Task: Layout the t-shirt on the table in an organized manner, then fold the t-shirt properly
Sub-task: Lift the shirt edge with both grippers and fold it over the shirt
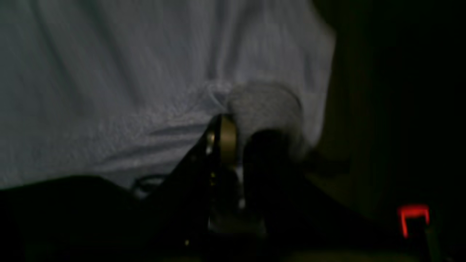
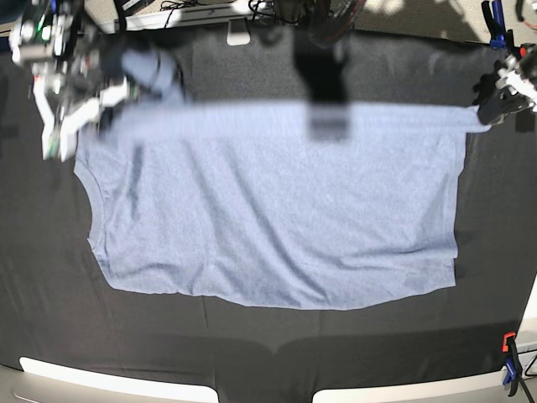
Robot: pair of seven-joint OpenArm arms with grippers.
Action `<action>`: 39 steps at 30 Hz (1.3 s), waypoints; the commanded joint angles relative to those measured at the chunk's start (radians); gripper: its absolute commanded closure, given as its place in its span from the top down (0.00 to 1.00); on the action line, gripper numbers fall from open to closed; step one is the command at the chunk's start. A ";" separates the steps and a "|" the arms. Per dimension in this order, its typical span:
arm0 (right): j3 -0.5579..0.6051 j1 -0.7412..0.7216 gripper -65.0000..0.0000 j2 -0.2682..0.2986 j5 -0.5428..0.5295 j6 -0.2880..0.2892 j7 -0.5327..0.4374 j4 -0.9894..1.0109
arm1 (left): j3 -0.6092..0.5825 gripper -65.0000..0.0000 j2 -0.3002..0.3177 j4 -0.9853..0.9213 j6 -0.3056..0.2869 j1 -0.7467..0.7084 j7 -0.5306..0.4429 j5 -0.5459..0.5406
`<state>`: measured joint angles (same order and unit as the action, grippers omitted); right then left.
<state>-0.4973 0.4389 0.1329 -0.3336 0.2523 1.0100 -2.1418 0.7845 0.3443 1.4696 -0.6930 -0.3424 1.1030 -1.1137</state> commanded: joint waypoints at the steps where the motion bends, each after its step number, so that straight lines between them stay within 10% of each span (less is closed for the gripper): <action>1: -0.005 -0.019 0.00 0.011 0.021 -0.005 -0.023 0.004 | -0.004 0.00 0.024 0.006 -0.005 0.016 -0.049 -0.010; 17: 0.124 -0.313 0.00 0.070 0.071 -0.001 -0.121 0.343 | -0.183 0.00 0.024 -0.090 -0.005 0.228 -0.276 0.256; 37: 0.347 -0.458 0.00 0.092 0.147 -0.001 -0.130 0.542 | -0.183 0.00 0.025 -0.225 -0.005 0.290 -0.305 0.284; 39: 0.347 -0.458 0.22 0.106 0.148 0.000 -0.108 0.541 | -0.183 0.11 0.025 -0.225 -0.005 0.290 -0.279 0.283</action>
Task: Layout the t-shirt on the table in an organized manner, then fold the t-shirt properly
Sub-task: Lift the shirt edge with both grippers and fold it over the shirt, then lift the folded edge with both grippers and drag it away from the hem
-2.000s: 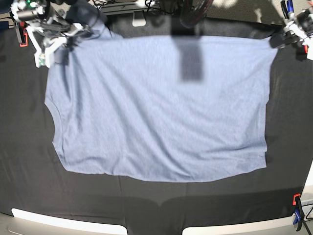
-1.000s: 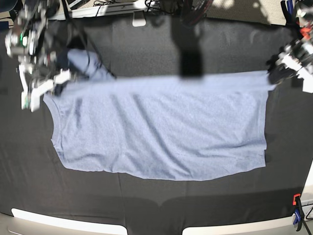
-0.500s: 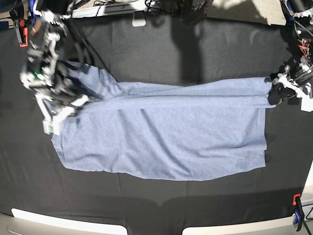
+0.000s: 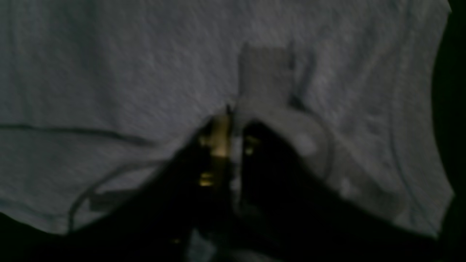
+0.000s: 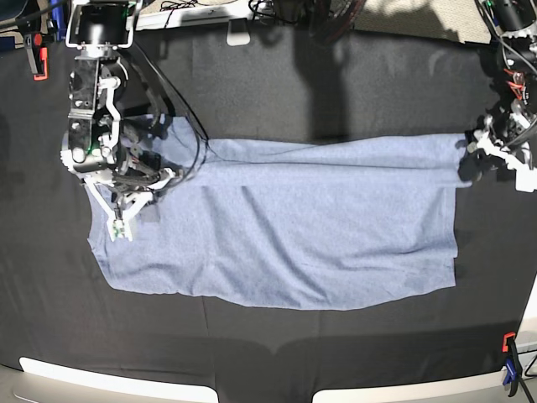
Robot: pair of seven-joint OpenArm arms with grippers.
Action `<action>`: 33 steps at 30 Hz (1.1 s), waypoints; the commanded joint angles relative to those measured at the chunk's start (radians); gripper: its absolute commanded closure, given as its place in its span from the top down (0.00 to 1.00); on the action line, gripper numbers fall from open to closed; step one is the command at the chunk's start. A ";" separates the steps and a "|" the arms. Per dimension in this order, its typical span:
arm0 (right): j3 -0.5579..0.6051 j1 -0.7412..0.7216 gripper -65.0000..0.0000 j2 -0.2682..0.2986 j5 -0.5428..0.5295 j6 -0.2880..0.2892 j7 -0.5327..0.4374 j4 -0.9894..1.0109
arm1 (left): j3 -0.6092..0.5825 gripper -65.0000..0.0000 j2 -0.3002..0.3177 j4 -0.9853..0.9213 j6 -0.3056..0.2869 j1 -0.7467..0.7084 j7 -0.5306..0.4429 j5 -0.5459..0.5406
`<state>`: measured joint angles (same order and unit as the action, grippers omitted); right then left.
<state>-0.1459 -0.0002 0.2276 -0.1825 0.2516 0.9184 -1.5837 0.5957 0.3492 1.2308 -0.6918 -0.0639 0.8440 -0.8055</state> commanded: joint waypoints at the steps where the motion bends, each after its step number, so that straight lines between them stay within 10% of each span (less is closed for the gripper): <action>1: -0.004 -0.019 0.33 0.021 -0.004 0.000 -0.010 -0.017 | 0.005 0.23 0.020 0.014 -0.006 0.011 -0.014 -0.026; 4: -0.005 -0.016 0.43 0.059 -0.003 0.001 -0.005 -0.029 | 0.005 0.45 0.031 0.014 -0.006 0.011 0.026 -0.074; 12: -0.086 0.009 0.43 0.119 -0.058 0.001 0.017 -0.147 | 0.005 0.45 0.122 0.014 -0.006 -0.004 0.187 -0.188; 26: -0.175 0.037 0.43 0.119 -0.064 0.004 0.038 -0.150 | 0.005 0.45 0.007 0.012 -0.006 -0.035 0.129 -0.035; 33: -0.204 0.074 0.43 0.133 -0.115 0.003 0.074 -0.150 | 0.005 0.16 -0.019 0.012 -0.006 -0.035 0.230 -0.138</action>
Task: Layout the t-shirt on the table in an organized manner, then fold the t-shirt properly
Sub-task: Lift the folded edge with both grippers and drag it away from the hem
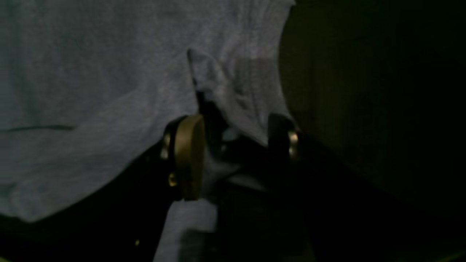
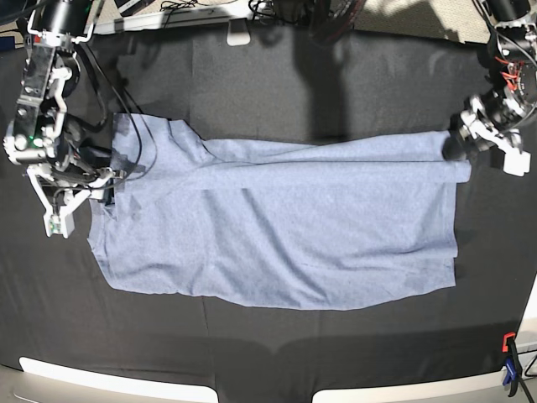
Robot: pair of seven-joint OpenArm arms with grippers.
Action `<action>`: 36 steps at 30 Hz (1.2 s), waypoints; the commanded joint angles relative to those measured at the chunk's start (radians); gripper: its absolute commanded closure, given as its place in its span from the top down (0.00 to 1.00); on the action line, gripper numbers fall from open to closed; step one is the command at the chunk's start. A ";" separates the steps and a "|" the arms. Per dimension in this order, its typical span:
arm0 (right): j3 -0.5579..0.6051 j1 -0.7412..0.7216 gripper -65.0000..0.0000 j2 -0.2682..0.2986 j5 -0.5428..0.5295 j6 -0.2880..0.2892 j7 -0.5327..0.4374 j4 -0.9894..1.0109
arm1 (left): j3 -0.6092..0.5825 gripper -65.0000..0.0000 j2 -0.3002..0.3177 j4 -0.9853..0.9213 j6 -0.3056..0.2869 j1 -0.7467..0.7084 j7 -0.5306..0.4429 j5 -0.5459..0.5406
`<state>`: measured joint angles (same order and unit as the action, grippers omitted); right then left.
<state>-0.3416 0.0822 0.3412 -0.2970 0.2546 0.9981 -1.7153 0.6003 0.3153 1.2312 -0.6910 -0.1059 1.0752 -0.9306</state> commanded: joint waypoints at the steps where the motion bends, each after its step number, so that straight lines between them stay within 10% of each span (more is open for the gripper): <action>1: -0.026 0.006 0.43 0.023 -0.003 0.000 -0.004 -0.018 | 0.000 0.08 0.016 0.012 -0.007 0.007 0.001 -0.018; 11: -0.251 0.138 0.50 0.088 -0.134 0.007 -0.006 -0.004 | 0.000 0.00 0.017 0.012 -0.007 0.007 -0.021 -0.017; 18: -0.253 0.145 0.61 0.083 -0.245 0.117 0.046 0.153 | 0.000 0.00 0.018 0.012 -0.007 0.006 -0.021 -0.017; 36: -0.232 -0.021 0.61 0.082 -0.258 0.151 -0.018 0.417 | 0.000 0.00 0.018 0.012 -0.007 0.006 -0.028 -0.017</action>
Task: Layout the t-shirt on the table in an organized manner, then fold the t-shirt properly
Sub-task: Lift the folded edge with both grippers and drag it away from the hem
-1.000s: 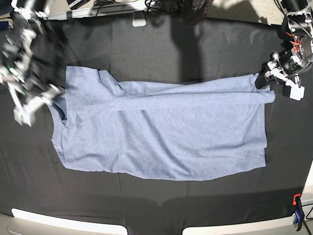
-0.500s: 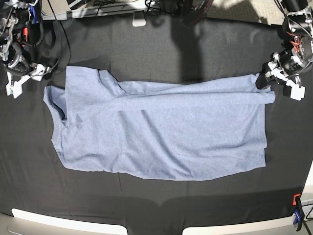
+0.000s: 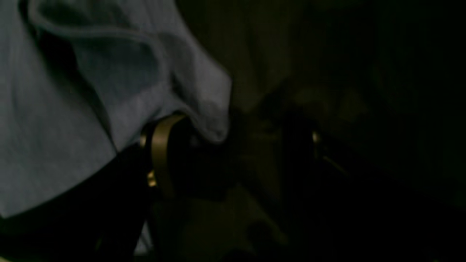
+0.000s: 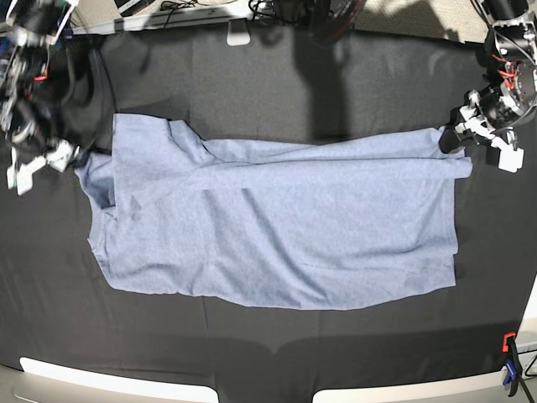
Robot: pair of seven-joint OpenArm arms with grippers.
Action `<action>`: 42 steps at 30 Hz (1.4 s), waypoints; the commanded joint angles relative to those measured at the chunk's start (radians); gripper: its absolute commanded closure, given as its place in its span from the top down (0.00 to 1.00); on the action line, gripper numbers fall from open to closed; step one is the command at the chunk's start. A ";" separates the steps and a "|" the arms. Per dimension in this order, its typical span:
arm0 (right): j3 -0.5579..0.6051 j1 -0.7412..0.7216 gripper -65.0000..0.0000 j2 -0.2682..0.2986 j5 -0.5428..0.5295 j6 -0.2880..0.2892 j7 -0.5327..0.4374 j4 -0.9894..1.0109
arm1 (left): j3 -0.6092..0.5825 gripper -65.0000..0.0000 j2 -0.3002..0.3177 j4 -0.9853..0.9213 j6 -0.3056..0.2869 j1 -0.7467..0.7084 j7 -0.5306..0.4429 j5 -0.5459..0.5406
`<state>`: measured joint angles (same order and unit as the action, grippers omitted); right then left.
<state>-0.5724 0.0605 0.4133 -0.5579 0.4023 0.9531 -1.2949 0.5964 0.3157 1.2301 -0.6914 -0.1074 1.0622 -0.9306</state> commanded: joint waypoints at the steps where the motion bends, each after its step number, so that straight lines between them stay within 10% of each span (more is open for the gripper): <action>1: 0.000 -0.008 0.61 0.010 -0.007 0.023 0.039 0.005 | 0.004 0.00 0.017 0.013 -0.007 0.008 -0.015 -0.017; 6: 0.017 -0.013 0.57 0.010 -0.075 0.066 0.067 0.008 | 0.004 0.00 0.017 0.013 -0.007 0.008 -0.015 -0.017; 15: 0.048 -0.013 0.00 0.010 -0.074 0.098 -0.010 0.008 | 0.005 0.00 0.019 0.013 -0.007 0.008 -0.015 -0.017; 42: -0.184 0.396 0.00 0.032 -0.150 0.122 0.110 -0.305 | 0.005 0.00 0.317 0.014 -0.007 -0.237 0.254 -0.336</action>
<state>-0.7391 0.4568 0.4175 -0.7170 0.5270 1.0866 -1.5814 0.5896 0.5999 1.2324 -0.6998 -0.3405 1.3197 -1.2648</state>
